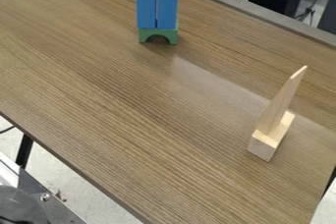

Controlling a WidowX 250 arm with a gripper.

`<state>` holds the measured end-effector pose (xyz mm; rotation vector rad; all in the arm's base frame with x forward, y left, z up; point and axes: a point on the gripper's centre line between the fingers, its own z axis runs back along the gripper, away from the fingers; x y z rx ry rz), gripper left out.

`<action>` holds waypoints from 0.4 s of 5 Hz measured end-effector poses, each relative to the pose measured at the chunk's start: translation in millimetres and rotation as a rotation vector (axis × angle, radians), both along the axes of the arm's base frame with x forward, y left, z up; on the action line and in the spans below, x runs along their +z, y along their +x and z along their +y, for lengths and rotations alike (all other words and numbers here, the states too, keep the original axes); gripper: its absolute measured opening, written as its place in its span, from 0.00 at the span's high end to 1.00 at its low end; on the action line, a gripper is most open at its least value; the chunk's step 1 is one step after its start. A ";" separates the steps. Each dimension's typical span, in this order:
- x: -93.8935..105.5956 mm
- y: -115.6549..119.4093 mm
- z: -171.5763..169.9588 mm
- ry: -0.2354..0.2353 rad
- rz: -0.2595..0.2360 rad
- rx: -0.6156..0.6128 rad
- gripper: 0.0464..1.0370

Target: Move the cylinder on top of blue double pillar

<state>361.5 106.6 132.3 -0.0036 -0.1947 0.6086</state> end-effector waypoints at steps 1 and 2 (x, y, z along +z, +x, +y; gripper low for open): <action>-6.7 3.3 1.1 0.004 0.016 -0.002 0.49; -10.2 6.5 1.8 0.009 0.015 0.001 0.49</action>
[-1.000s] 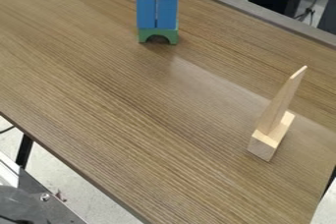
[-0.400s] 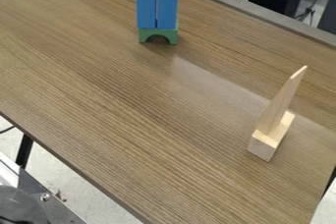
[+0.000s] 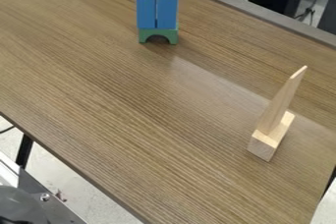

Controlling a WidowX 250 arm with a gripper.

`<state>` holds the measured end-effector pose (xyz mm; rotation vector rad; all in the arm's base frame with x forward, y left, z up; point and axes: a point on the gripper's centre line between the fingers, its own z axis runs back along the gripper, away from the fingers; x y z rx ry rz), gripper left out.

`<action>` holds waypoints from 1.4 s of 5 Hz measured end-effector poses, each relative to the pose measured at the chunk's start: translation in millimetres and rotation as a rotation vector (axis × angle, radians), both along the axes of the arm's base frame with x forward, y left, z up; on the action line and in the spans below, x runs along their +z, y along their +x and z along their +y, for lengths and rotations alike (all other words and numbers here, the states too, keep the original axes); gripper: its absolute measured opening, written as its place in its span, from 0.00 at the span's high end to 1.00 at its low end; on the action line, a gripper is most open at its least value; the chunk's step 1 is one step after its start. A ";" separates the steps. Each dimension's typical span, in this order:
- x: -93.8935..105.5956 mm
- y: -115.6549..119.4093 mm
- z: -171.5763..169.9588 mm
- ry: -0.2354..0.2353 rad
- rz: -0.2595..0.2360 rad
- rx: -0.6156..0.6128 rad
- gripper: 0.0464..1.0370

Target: Move the cylinder on top of blue double pillar

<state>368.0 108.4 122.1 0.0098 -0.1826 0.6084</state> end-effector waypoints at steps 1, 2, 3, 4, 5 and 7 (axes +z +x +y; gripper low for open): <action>-0.1 3.5 0.5 0.005 -0.007 0.002 0.49; -0.6 5.5 -0.8 0.005 -0.005 -0.001 0.49; 0.3 8.5 -1.3 -0.001 -0.005 0.005 0.49; 6.2 11.6 -2.5 0.001 -0.014 -0.004 0.49; 6.2 11.9 -3.3 0.001 -0.014 -0.013 0.49; -3.5 13.4 -2.0 0.003 0.004 -0.019 0.19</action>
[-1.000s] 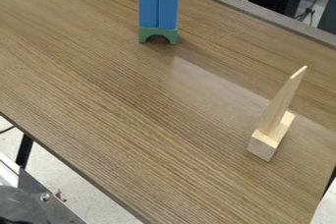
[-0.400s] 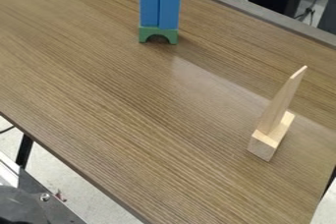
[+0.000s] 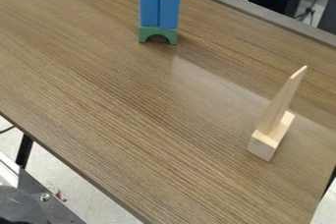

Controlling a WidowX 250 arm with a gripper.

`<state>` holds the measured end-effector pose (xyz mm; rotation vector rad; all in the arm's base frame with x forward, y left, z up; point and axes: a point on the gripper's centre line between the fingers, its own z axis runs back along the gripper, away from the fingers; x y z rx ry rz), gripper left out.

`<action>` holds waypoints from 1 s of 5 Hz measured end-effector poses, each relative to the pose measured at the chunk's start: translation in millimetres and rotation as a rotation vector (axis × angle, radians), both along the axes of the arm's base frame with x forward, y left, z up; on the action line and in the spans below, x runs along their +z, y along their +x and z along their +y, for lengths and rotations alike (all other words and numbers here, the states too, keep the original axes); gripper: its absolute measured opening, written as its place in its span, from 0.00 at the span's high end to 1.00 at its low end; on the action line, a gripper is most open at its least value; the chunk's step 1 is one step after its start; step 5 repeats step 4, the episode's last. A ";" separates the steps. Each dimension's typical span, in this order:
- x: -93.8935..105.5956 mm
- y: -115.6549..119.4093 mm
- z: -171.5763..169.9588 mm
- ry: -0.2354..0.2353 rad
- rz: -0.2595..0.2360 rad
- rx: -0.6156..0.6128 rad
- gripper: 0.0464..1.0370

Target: Move the cylinder on top of blue double pillar

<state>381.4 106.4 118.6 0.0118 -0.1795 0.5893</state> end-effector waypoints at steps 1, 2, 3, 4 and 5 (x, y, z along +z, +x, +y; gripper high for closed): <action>-1.4 -0.3 1.7 0.012 0.000 -0.002 0.03; -3.1 -2.2 1.7 0.015 0.003 -0.006 0.04; 0.4 -4.2 -2.1 -0.004 -0.001 -0.009 0.04; 31.3 -10.8 0.0 0.045 -0.086 -0.010 0.04; 31.3 -10.8 0.0 0.045 -0.086 -0.010 0.04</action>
